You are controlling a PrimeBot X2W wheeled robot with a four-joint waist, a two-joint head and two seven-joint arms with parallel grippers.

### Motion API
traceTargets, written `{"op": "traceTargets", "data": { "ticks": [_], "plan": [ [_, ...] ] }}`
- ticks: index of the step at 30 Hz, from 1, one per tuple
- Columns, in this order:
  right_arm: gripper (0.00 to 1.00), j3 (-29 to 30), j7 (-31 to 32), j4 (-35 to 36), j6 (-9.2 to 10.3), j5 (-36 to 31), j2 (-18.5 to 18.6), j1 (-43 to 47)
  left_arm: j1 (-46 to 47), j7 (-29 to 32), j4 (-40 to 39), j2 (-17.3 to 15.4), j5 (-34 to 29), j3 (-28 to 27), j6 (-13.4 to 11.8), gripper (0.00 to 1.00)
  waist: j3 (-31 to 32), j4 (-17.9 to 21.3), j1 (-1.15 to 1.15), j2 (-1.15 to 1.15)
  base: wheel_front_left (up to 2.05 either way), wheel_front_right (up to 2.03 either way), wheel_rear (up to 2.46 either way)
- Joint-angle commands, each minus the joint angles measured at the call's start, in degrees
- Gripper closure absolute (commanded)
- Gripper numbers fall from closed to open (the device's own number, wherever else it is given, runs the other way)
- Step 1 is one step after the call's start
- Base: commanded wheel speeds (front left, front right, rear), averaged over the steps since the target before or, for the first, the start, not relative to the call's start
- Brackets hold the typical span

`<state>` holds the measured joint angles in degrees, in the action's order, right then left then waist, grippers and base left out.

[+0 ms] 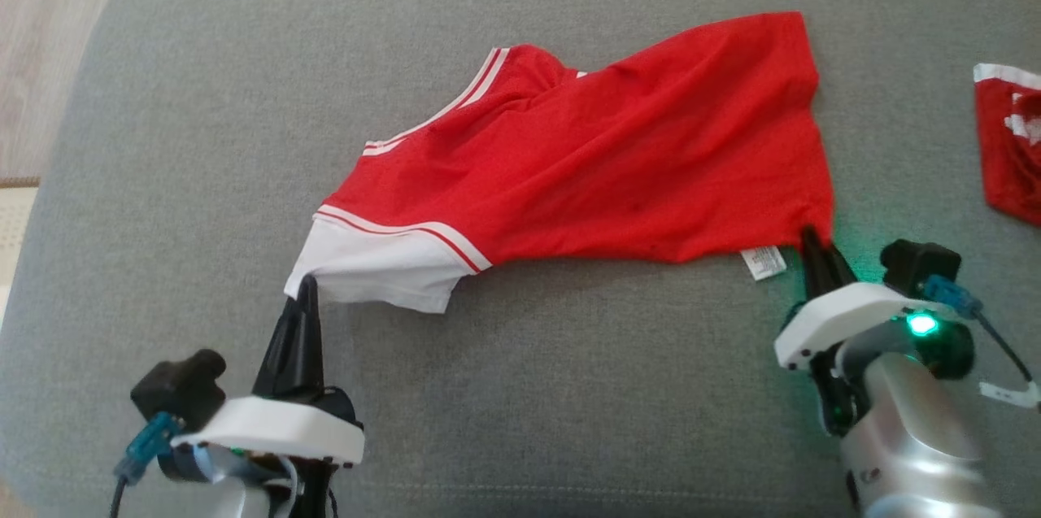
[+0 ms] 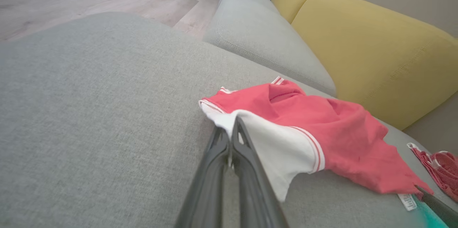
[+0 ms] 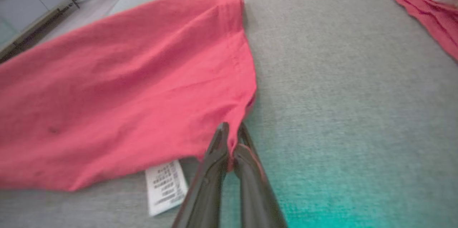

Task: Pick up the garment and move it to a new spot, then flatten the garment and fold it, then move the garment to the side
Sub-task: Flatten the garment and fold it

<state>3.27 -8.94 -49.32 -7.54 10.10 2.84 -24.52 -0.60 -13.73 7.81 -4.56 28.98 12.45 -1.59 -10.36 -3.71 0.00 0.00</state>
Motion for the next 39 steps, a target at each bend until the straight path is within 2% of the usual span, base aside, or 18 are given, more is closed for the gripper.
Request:
{"op": "traceTargets", "data": {
  "ticks": [1, 7, 14, 19, 25, 29, 34, 39],
  "plan": [
    [1.00, -2.5, -1.2, 1.7, 0.05, 1.4, 0.0, -2.2, 2.7, -0.6, -2.3, -0.7, -0.3, -1.8, -0.3, 1.00, 0.5, 0.4, 0.00, 0.00, 0.00, 0.00, 0.00],
    [1.00, -6.7, -4.4, 8.8, 0.05, 6.0, 0.0, -2.6, 4.5, -1.0, -6.7, -0.3, 0.8, -3.7, 0.0, 1.00, 3.3, 2.5, 0.00, 0.00, 0.00, 0.00, 0.00],
    [1.00, -7.5, -5.1, 26.4, 0.05, 6.8, 1.0, 0.4, 6.9, -1.1, -17.1, -0.3, 2.9, -6.2, 0.6, 1.00, 7.2, 5.5, 0.00, 0.00, 0.00, 0.00, 0.00],
    [1.00, -6.1, -1.9, 42.6, 0.05, 6.1, 2.3, 4.2, 10.0, 1.6, -27.5, -3.5, 1.3, -7.3, 0.0, 1.00, 9.6, 7.1, 0.00, 0.00, 0.00, 0.00, 0.00],
    [1.00, -2.8, 4.0, 62.8, 0.05, 3.5, 2.9, 8.0, 16.5, 7.9, -39.5, -8.2, -2.3, -7.8, -0.8, 1.00, 10.7, 8.1, 0.00, 0.00, 0.00, 0.00, 0.00],
    [1.00, -1.2, 8.1, 72.2, 0.05, 1.2, 3.7, 8.5, 22.1, 12.4, -43.9, -10.8, -3.5, -8.0, -0.9, 1.00, 10.4, 8.8, 0.00, 0.00, 0.00, 0.00, 0.00],
    [1.00, -0.9, 12.8, 76.8, 0.05, -0.6, 4.9, 7.6, 28.9, 17.2, -42.5, -13.0, -3.9, -7.5, -0.3, 1.00, 7.7, 8.8, 0.00, 0.00, 0.00, 0.00, 0.00],
    [1.00, -3.1, 14.2, 73.6, 0.05, -0.9, 6.3, 4.1, 34.9, 18.3, -35.5, -14.1, -4.4, -7.0, 0.7, 1.00, 3.5, 8.3, 0.00, 0.00, 0.00, 0.00, 0.00]
  ]
}}
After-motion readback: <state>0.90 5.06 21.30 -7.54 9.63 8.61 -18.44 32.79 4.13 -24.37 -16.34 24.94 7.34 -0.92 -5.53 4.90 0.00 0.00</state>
